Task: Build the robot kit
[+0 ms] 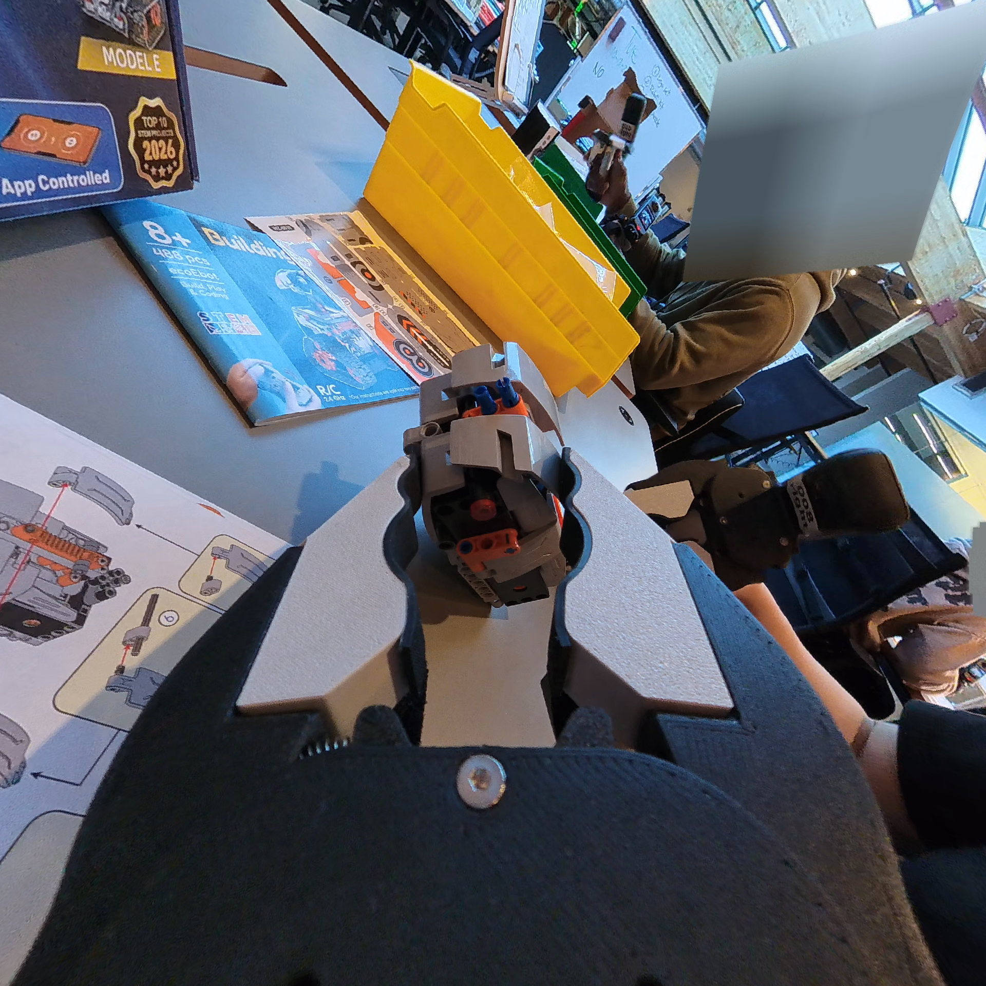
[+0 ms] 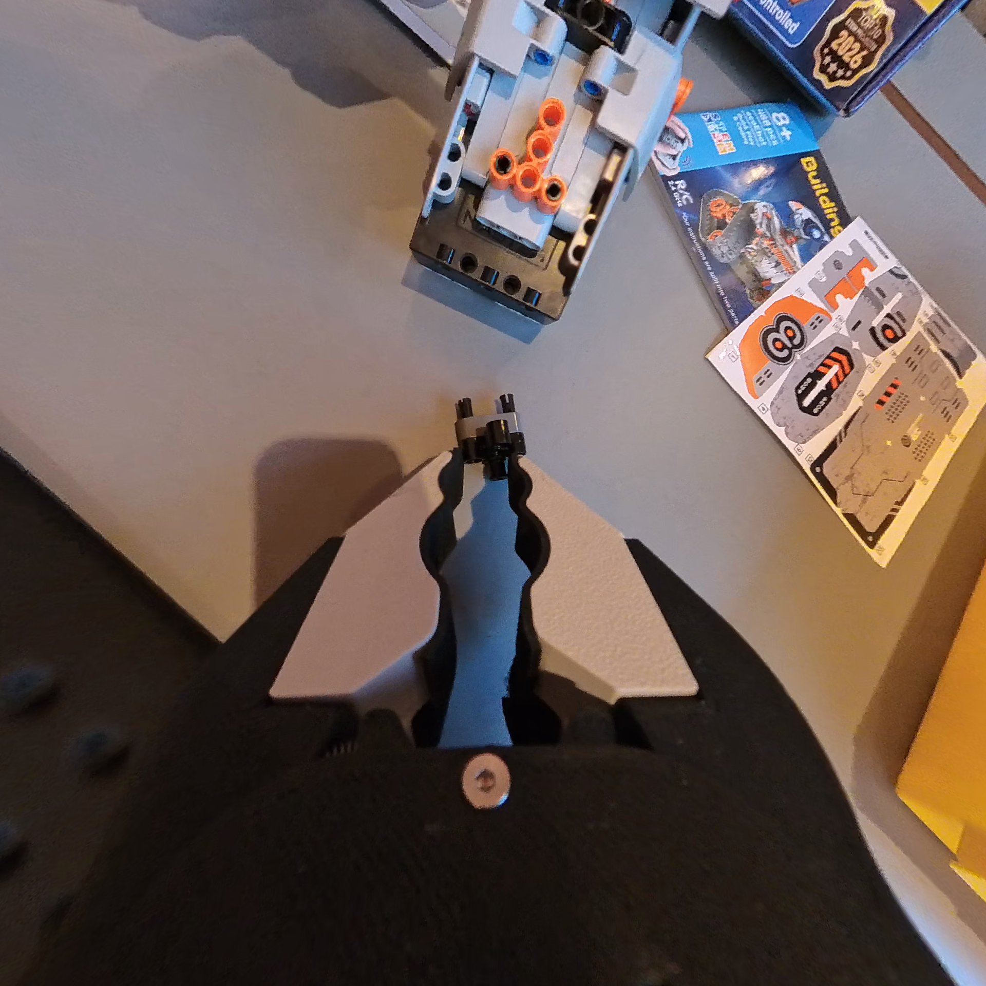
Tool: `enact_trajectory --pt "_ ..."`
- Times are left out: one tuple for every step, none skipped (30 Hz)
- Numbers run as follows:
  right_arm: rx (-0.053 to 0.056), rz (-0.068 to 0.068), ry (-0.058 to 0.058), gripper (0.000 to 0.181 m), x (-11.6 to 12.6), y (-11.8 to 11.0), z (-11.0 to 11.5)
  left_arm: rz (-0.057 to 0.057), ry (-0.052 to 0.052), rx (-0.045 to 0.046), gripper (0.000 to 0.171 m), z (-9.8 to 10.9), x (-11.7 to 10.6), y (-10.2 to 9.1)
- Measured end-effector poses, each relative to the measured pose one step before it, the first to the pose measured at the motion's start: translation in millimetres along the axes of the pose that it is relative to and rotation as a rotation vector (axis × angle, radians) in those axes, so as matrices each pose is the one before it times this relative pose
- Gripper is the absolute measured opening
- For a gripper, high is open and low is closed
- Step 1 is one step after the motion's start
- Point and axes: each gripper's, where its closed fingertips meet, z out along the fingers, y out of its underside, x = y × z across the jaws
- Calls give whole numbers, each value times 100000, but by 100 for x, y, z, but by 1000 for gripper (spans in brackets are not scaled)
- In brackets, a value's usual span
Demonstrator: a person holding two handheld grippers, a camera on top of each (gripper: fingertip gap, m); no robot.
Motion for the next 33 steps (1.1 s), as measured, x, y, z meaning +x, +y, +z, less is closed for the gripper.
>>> enact_trajectory --pt "40 -1210 1008 14 -2 -18 -14 652 -246 -202 48 10 75 -16" --pt "44 -930 777 14 -5 -14 -3 1162 -452 -273 49 22 118 3" --pt "38 -592 512 14 -4 1 -9 1550 -596 -302 49 32 148 -13" --pt "29 -280 245 15 -5 -10 -3 1582 -732 -360 49 33 177 -10" --pt "2 -17 19 15 4 0 0 1983 -930 -383 49 43 221 -14" --pt "3 103 -24 15 3 0 5 2450 -1059 -262 48 55 258 -27" --pt "-59 156 73 15 32 13 -10 2896 -1208 -28 48 77 312 -37" --pt "25 83 -86 15 -5 -3 7 3188 -1325 -17 48 91 332 -39" --pt "18 -30 -13 15 0 -3 1 3476 -1236 -128 48 124 383 -36" --pt "14 -68 27 14 -5 -3 -4 3666 -1119 -337 48 135 403 -11" --pt "10 -77 59 14 -2 5 2 3673 -1146 -248 48 132 410 -12" --pt "41 -185 176 14 -7 -3 -20 3306 -1260 -120 48 120 369 0" --pt "21 -341 285 14 0 -4 -11 2605 -1270 -124 48 122 343 -4" --pt "26 -474 368 14 2 -9 0 2247 -1141 -214 48 107 316 6" --pt "4 -436 373 14 8 -1 -4 2261 -1185 -106 48 74 271 -6" --pt "23 -368 282 14 -5 -9 4 1987 -1309 55 48 46 244 -19" --pt "29 -470 357 14 -5 -6 -8 1770 -1216 413 48 43 260 -12" --pt "39 -580 442 14 -1 -2 -7 2084 -1132 610 48 51 286 5" --pt "12 -513 445 14 8 -15 -1 2444 -896 326 48 69 304 9" --pt "-47 -351 488 14 20 6 5 2293 -951 -254 48 68 279 1" --pt "-123 -215 612 14 57 12 4 2072 -997 -506 48 62 226 -18" --pt "-84 -110 533 14 51 8 12 1659 -716 -217 48 68 213 -28" --pt "-78 -29 449 14 47 8 18 1117 -580 14 48 68 166 -18" --pt "-118 148 399 14 60 20 11 859 -494 9 48 55 133 -17" --pt "-71 266 155 14 43 15 27 1304 -361 -208 48 37 146 -17" --pt "-151 437 138 14 64 25 11 1594 -200 -422 48 62 157 -24" --pt "-58 485 -86 14 30 12 17 978 -69 -287 48 58 103 -37" --pt "-57 434 -50 14 38 11 17 -113 98 42 48 47 29 -30" --pt "-114 337 155 14 62 20 21 -1110 272 271 48 27 -59 -20" --pt "-151 307 301 15 60 25 21 -1988 608 280 48 22 -140 15" --pt "-61 151 163 15 42 5 15 -2534 831 336 48 -9 -199 10" --pt "-115 72 315 14 48 6 7 -2789 747 359 48 -52 -305 19" --pt "-41 -67 219 14 24 7 5 -3051 794 310 48 -70 -346 19"
